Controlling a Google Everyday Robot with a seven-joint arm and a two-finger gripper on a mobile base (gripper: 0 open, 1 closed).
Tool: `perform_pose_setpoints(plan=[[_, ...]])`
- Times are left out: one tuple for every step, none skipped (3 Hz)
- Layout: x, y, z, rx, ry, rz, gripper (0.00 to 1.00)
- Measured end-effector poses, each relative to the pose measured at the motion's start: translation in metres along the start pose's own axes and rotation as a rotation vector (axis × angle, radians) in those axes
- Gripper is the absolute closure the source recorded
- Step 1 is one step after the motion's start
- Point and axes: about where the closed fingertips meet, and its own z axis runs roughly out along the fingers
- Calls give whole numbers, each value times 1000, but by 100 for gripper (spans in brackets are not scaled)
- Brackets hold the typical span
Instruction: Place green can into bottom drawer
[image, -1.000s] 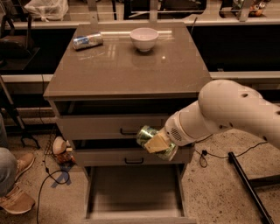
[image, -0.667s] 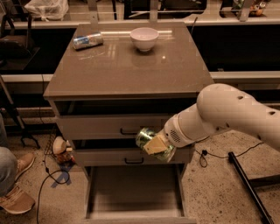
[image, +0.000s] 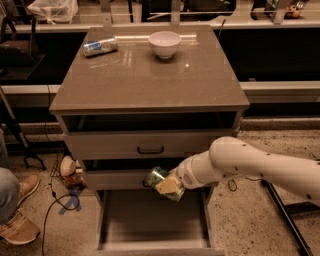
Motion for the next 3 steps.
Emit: perform_pose_setpoints(plan=[[13, -17, 51, -48, -52, 21, 100], [27, -17, 68, -78, -45, 45, 100], [31, -19, 73, -86, -51, 56, 100]])
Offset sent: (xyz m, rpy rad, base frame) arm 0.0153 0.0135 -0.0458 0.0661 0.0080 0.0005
